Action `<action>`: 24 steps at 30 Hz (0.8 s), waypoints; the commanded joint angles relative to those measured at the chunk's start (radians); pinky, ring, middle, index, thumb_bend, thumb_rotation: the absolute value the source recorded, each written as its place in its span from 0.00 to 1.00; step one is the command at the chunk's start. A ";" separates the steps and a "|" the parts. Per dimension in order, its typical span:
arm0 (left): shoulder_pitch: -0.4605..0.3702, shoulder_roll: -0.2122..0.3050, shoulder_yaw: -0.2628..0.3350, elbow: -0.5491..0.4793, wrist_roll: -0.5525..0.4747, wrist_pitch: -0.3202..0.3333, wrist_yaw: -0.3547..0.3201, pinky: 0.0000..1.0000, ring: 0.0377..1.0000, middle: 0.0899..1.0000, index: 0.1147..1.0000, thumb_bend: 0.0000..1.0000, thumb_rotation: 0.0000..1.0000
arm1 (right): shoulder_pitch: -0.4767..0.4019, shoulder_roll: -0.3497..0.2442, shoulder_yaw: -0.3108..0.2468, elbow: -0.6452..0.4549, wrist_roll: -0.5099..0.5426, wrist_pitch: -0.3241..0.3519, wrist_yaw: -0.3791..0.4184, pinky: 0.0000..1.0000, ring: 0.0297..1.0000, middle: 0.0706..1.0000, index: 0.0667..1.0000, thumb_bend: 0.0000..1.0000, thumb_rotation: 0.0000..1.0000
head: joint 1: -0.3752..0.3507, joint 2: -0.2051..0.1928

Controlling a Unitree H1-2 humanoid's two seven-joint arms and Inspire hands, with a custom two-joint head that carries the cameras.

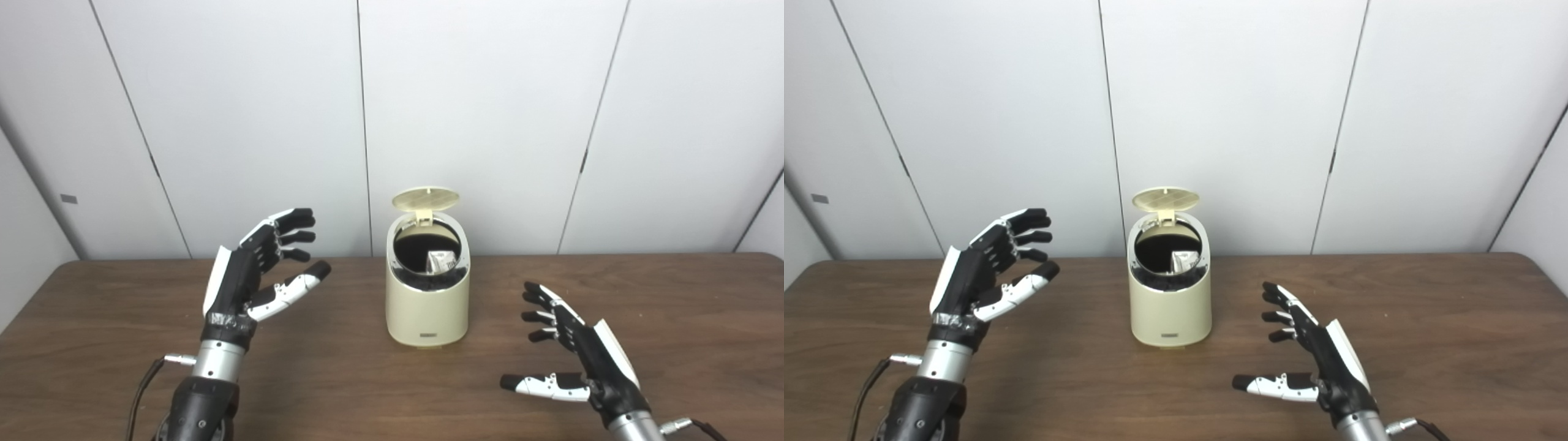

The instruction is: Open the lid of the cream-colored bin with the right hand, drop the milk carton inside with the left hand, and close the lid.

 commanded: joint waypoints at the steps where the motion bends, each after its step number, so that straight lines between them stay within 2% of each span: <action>1: -0.011 -0.001 0.033 -0.054 -0.017 0.041 -0.031 0.57 0.70 0.76 0.78 0.77 0.32 | -0.038 -0.017 -0.007 -0.019 0.010 -0.047 -0.005 0.64 0.78 0.86 0.88 0.80 0.18 | 0.002 0.003; 4: 0.022 -0.028 0.070 -0.072 -0.035 0.090 -0.058 0.58 0.71 0.79 0.81 0.77 0.31 | -0.040 -0.015 -0.009 -0.022 0.019 -0.036 0.000 0.64 0.78 0.87 0.87 0.80 0.18 | 0.002 0.005; 7: 0.053 -0.043 0.093 -0.069 -0.026 0.090 -0.084 0.57 0.70 0.78 0.81 0.76 0.30 | -0.040 -0.016 -0.007 -0.027 0.017 -0.032 0.002 0.64 0.78 0.87 0.88 0.80 0.19 | 0.003 0.006; 18: 0.132 -0.091 0.133 -0.022 -0.022 0.048 -0.158 0.57 0.67 0.72 0.74 0.71 0.21 | -0.042 -0.023 0.000 -0.023 0.011 -0.033 0.003 0.66 0.78 0.87 0.88 0.80 0.20 | 0.003 0.007; 21: 0.145 -0.087 0.127 0.012 0.018 0.003 -0.174 0.56 0.66 0.72 0.74 0.71 0.23 | -0.042 -0.023 -0.001 -0.024 0.017 -0.032 0.005 0.65 0.78 0.87 0.88 0.79 0.19 | 0.003 0.006; 24: 0.153 -0.088 0.122 0.039 0.060 -0.036 -0.176 0.54 0.64 0.70 0.72 0.68 0.21 | -0.040 -0.023 -0.001 -0.027 0.019 -0.027 0.007 0.65 0.78 0.87 0.88 0.80 0.20 | 0.003 0.006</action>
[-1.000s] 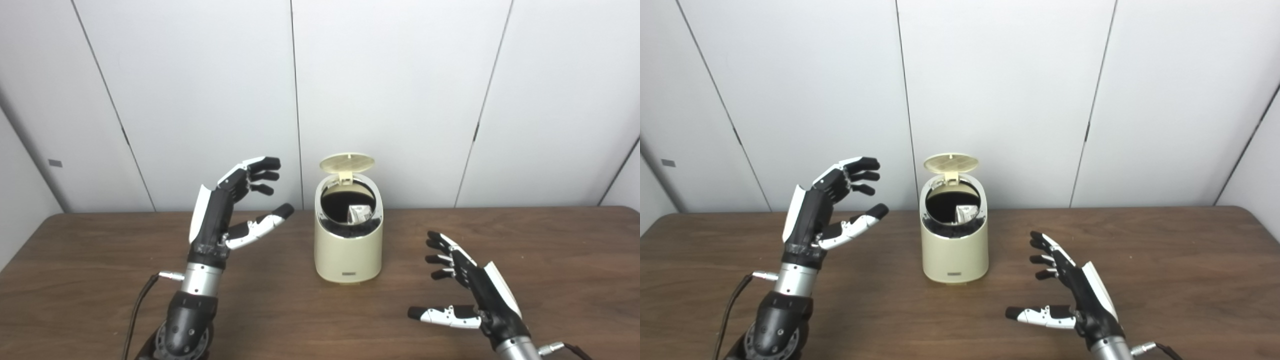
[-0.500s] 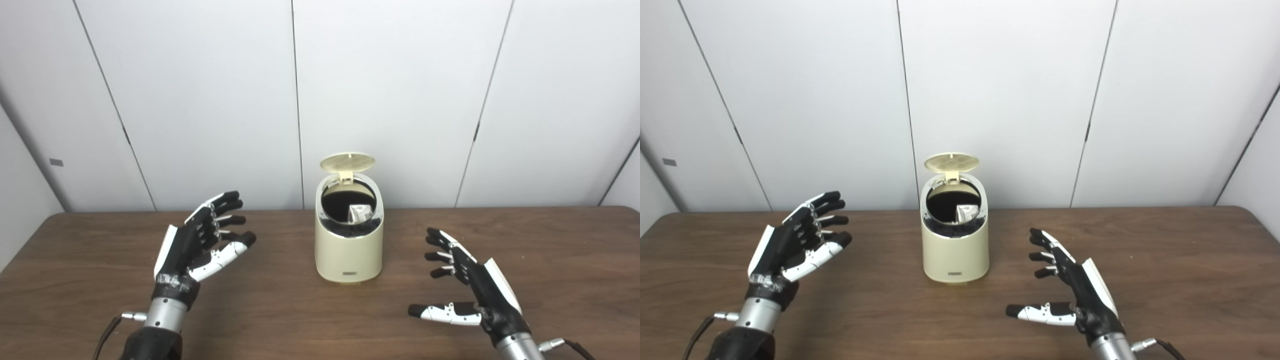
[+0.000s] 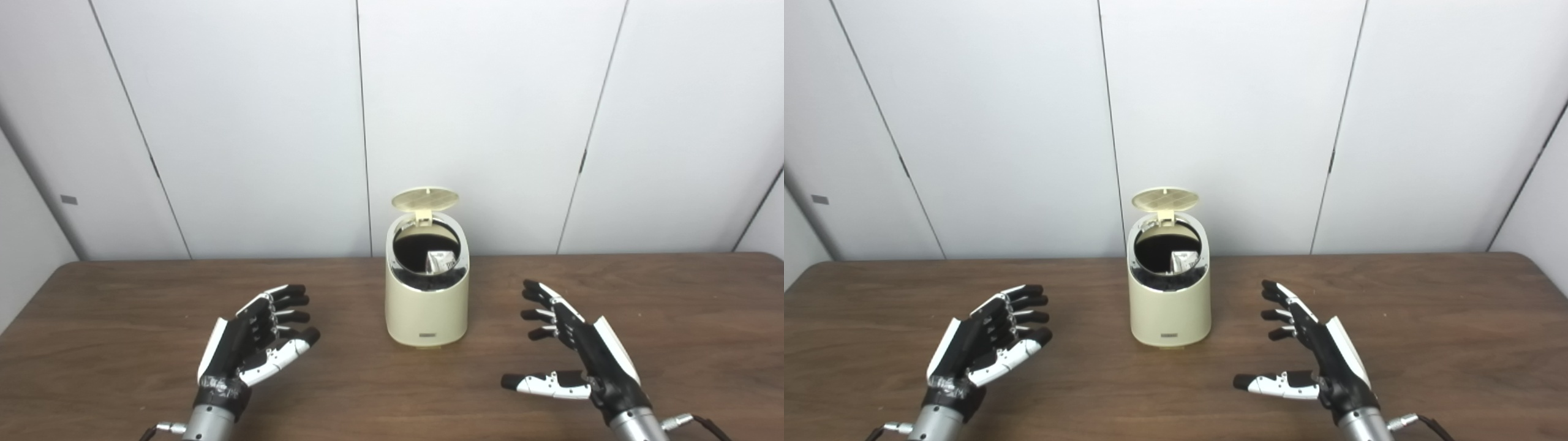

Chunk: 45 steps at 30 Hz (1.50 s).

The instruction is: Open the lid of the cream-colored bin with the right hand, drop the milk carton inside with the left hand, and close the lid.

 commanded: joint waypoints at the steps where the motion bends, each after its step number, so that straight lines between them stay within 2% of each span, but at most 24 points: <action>1: -0.013 0.010 0.004 -0.006 0.031 -0.060 -0.002 0.54 0.63 0.69 0.71 0.68 0.21 | -0.035 -0.007 -0.005 -0.028 0.010 -0.026 -0.002 0.66 0.78 0.87 0.88 0.80 0.20 | 0.001 0.001; 9: -0.008 0.006 0.011 0.023 0.057 -0.101 -0.019 0.56 0.64 0.69 0.70 0.68 0.17 | -0.059 -0.006 -0.013 -0.020 0.024 -0.061 -0.007 0.64 0.78 0.86 0.88 0.78 0.18 | 0.000 0.000; 15: -0.007 0.002 0.013 0.030 0.056 -0.114 -0.025 0.54 0.63 0.69 0.70 0.70 0.20 | -0.148 -0.010 -0.018 -0.012 0.007 -0.045 -0.009 0.66 0.77 0.83 0.87 0.82 0.28 | -0.007 -0.006; 19: -0.007 -0.001 0.014 0.035 0.050 -0.117 -0.031 0.55 0.64 0.70 0.71 0.72 0.22 | -0.211 -0.018 -0.004 -0.021 -0.044 -0.012 -0.003 0.67 0.78 0.83 0.86 0.82 0.35 | -0.007 -0.010; 22: -0.008 -0.002 0.015 0.040 0.048 -0.126 -0.035 0.55 0.64 0.70 0.71 0.71 0.23 | -0.267 -0.016 0.009 -0.021 -0.072 0.031 0.009 0.68 0.79 0.85 0.85 0.82 0.33 | -0.006 -0.010; 27: -0.008 -0.006 0.020 0.040 0.048 -0.126 -0.041 0.55 0.64 0.70 0.71 0.70 0.21 | -0.377 -0.028 0.049 0.022 -0.110 0.045 0.036 0.71 0.82 0.85 0.85 0.85 0.24 | -0.003 -0.013; 35: 0.003 -0.025 0.020 0.045 0.047 -0.131 -0.044 0.56 0.64 0.70 0.71 0.69 0.17 | -0.506 -0.040 0.098 0.073 -0.172 0.142 0.091 0.72 0.85 0.87 0.89 0.84 0.34 | -0.004 -0.014; 40: 0.006 -0.031 0.023 0.049 0.045 -0.137 -0.047 0.57 0.65 0.70 0.71 0.68 0.15 | -0.561 -0.037 0.129 0.111 -0.206 0.152 0.099 0.68 0.84 0.89 0.89 0.82 0.31 | -0.004 -0.012; 42: 0.008 -0.033 0.023 0.045 0.048 -0.138 -0.047 0.57 0.65 0.70 0.71 0.67 0.14 | -0.580 -0.039 0.142 0.124 -0.219 0.153 0.105 0.70 0.84 0.89 0.89 0.81 0.31 | -0.002 -0.012; 45: 0.009 -0.034 0.023 0.041 0.046 -0.141 -0.049 0.57 0.65 0.71 0.71 0.66 0.14 | -0.609 -0.041 0.165 0.133 -0.247 0.188 0.128 0.72 0.84 0.88 0.88 0.80 0.33 | 0.001 -0.010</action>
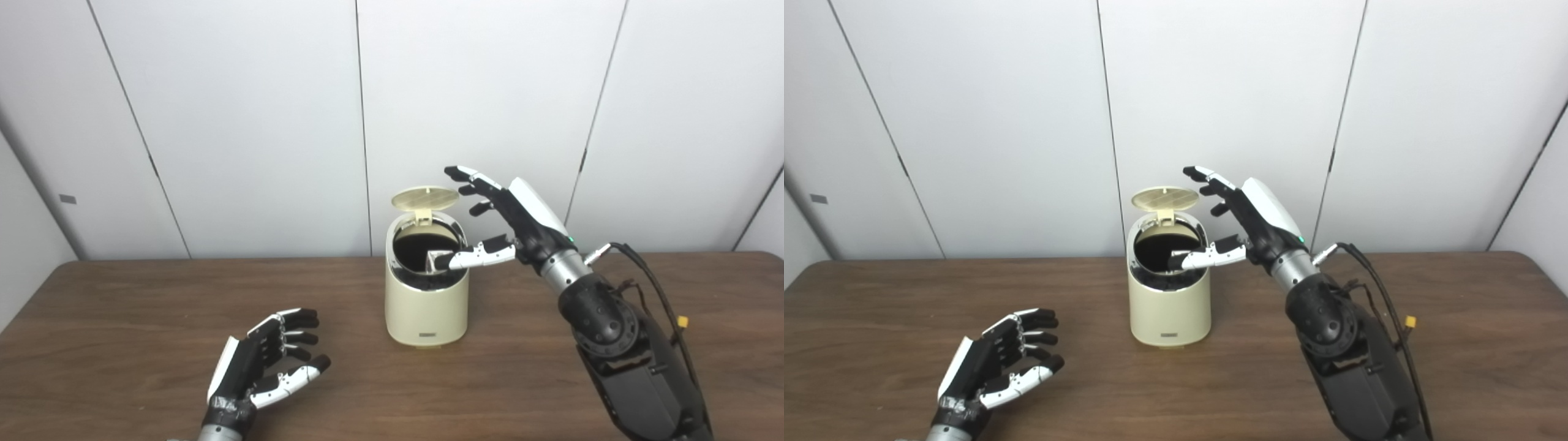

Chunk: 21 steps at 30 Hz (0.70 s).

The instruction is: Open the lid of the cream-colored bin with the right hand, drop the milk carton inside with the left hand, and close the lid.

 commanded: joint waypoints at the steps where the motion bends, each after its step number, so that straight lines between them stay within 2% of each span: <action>1: -0.016 0.003 0.009 -0.023 -0.004 -0.040 0.004 0.57 0.65 0.71 0.71 0.66 0.14 | -0.078 -0.010 0.005 -0.016 -0.019 0.013 0.007 0.73 0.85 0.88 0.88 0.80 0.32 | 0.004 0.002; 7: -0.017 0.001 0.013 -0.019 -0.009 -0.042 0.002 0.58 0.66 0.71 0.71 0.66 0.14 | -0.106 -0.034 0.048 -0.004 -0.078 0.019 0.028 0.75 0.87 0.89 0.88 0.81 0.34 | 0.005 0.003; 13: -0.019 -0.003 0.018 -0.017 -0.012 -0.037 0.004 0.57 0.65 0.71 0.71 0.67 0.13 | -0.113 -0.056 0.069 -0.021 -0.108 0.001 0.053 0.69 0.83 0.83 0.82 0.83 0.36 | 0.005 0.002; 15: -0.020 -0.003 0.018 -0.016 -0.008 -0.042 0.003 0.57 0.65 0.71 0.71 0.66 0.13 | -0.108 -0.072 0.083 -0.041 -0.128 -0.024 0.055 0.68 0.84 0.81 0.80 0.81 0.40 | 0.006 0.003; 17: -0.021 -0.003 0.018 -0.014 -0.006 -0.046 0.004 0.57 0.65 0.71 0.71 0.67 0.14 | -0.101 -0.090 0.101 -0.059 -0.156 -0.056 0.048 0.71 0.86 0.80 0.78 0.77 0.45 | 0.006 0.003; 18: -0.021 -0.003 0.018 -0.014 -0.004 -0.045 0.005 0.58 0.65 0.70 0.71 0.67 0.15 | -0.098 -0.102 0.114 -0.065 -0.179 -0.085 0.035 0.75 0.89 0.78 0.76 0.75 0.49 | 0.006 0.003; 21: -0.021 -0.004 0.019 -0.019 0.000 -0.040 0.007 0.58 0.65 0.70 0.71 0.67 0.15 | -0.090 -0.138 0.148 -0.078 -0.261 -0.173 -0.005 0.71 0.88 0.73 0.72 0.73 0.54 | 0.007 0.003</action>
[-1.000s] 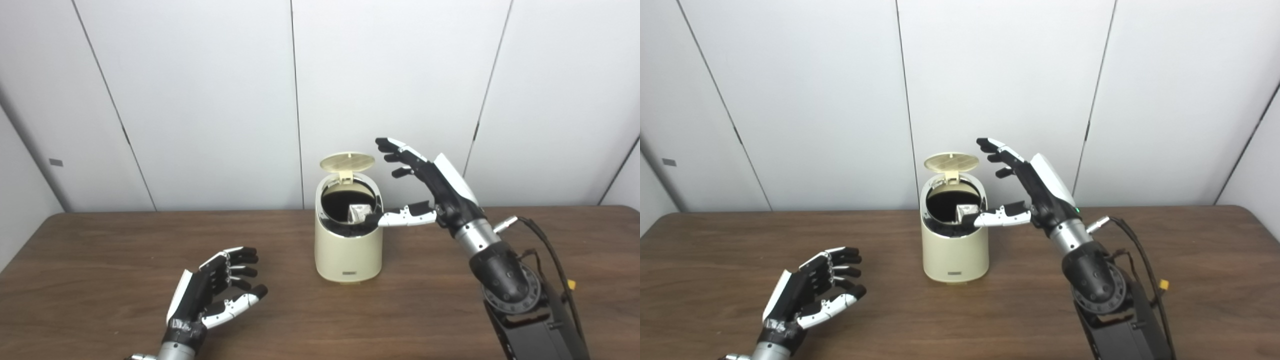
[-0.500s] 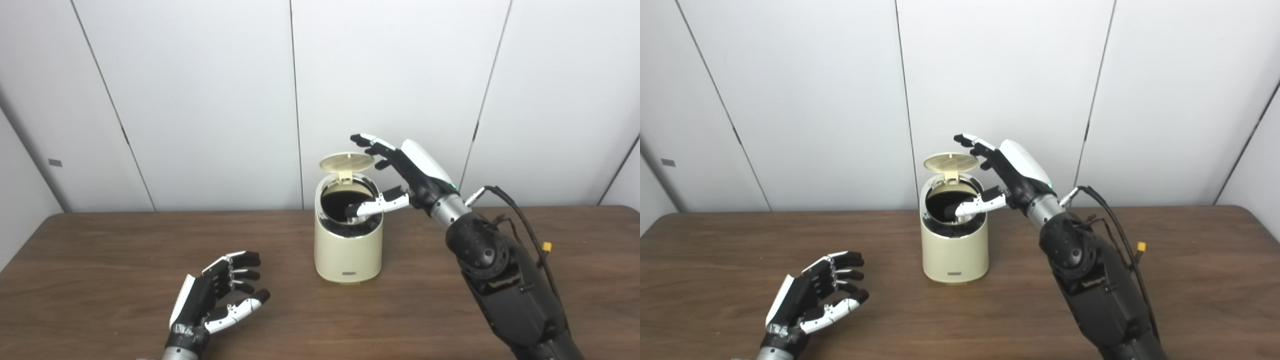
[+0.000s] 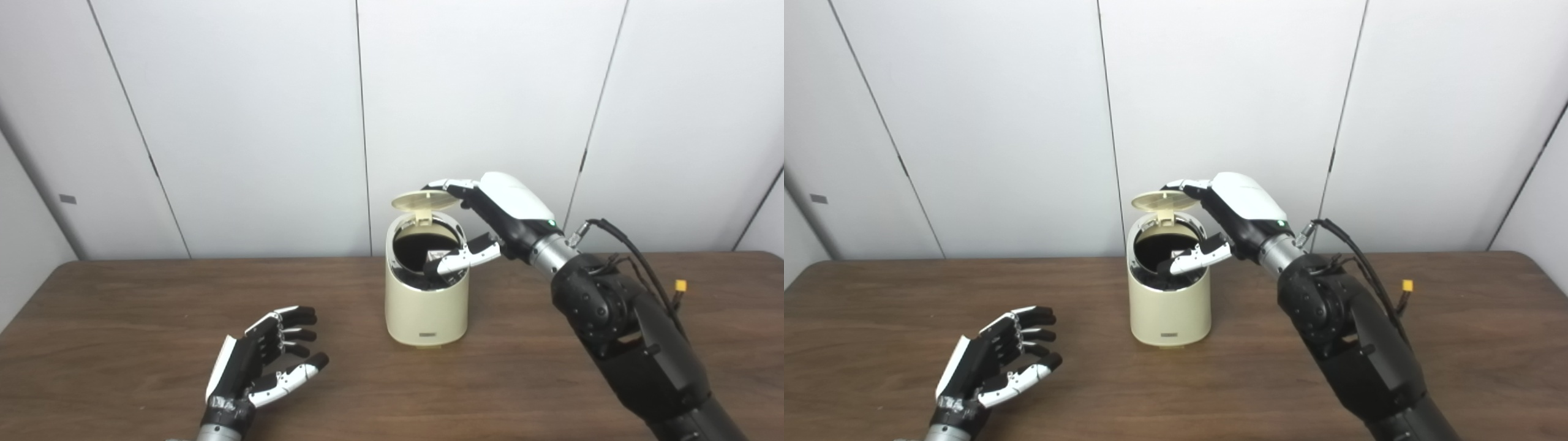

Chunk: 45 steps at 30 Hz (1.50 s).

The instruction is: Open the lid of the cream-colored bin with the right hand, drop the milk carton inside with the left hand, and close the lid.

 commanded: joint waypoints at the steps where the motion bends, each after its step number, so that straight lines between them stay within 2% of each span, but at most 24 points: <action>1: -0.021 0.003 0.007 -0.019 -0.001 -0.027 0.007 0.58 0.66 0.71 0.71 0.67 0.15 | -0.035 -0.024 0.005 -0.043 -0.052 -0.077 -0.049 0.72 0.88 0.71 0.71 0.74 0.54 | 0.000 0.000; 2: -0.021 0.003 0.007 -0.019 0.000 -0.028 0.007 0.58 0.66 0.71 0.71 0.67 0.15 | -0.030 -0.030 0.010 -0.051 -0.070 -0.093 -0.051 0.74 0.88 0.70 0.70 0.75 0.55 | 0.000 0.000; 5: -0.020 0.005 0.008 -0.017 -0.003 -0.034 0.003 0.58 0.66 0.71 0.71 0.66 0.15 | -0.017 -0.038 0.014 -0.071 -0.109 -0.127 -0.056 0.92 0.89 0.67 0.68 0.75 0.59 | 0.000 0.000; 7: -0.019 0.006 0.009 -0.019 0.006 -0.034 0.008 0.57 0.65 0.70 0.71 0.66 0.16 | -0.005 -0.040 0.012 -0.089 -0.127 -0.146 -0.056 0.96 0.88 0.65 0.67 0.75 0.60 | 0.000 0.000; 12: -0.018 0.002 0.013 -0.024 0.000 -0.028 0.009 0.56 0.65 0.70 0.71 0.68 0.16 | 0.019 -0.041 0.000 -0.101 -0.141 -0.200 -0.066 0.95 0.88 0.64 0.65 0.75 0.58 | 0.001 0.006; 18: -0.016 0.000 0.013 -0.027 0.004 -0.026 0.010 0.56 0.65 0.70 0.71 0.68 0.17 | 0.035 -0.044 -0.002 -0.103 -0.174 -0.229 -0.048 0.95 0.88 0.64 0.66 0.73 0.61 | 0.002 0.008; 20: -0.016 0.000 0.013 -0.026 0.007 -0.029 0.009 0.56 0.65 0.70 0.71 0.68 0.17 | 0.040 -0.046 0.003 -0.103 -0.203 -0.237 -0.052 0.90 0.86 0.64 0.66 0.73 0.61 | 0.002 0.008; 22: -0.015 0.000 0.013 -0.030 0.008 -0.027 0.009 0.56 0.65 0.70 0.71 0.67 0.16 | 0.047 -0.044 0.003 -0.111 -0.212 -0.232 -0.038 0.88 0.85 0.64 0.66 0.74 0.62 | 0.006 0.012; 28: -0.012 0.001 0.016 -0.028 0.007 -0.027 0.009 0.55 0.64 0.70 0.72 0.67 0.17 | 0.067 -0.036 -0.004 -0.118 -0.186 -0.220 0.006 0.93 0.87 0.65 0.68 0.72 0.60 | 0.008 0.017; 34: -0.008 0.002 0.018 -0.032 0.013 -0.025 0.011 0.56 0.64 0.70 0.71 0.67 0.18 | 0.080 -0.029 -0.008 -0.121 -0.192 -0.199 0.038 0.94 0.88 0.66 0.69 0.73 0.56 | 0.007 0.019; 45: -0.001 -0.001 0.021 -0.029 0.011 -0.027 0.012 0.55 0.64 0.70 0.70 0.67 0.16 | 0.098 -0.013 -0.025 -0.092 -0.214 -0.143 0.070 0.95 0.90 0.69 0.73 0.73 0.63 | 0.010 0.024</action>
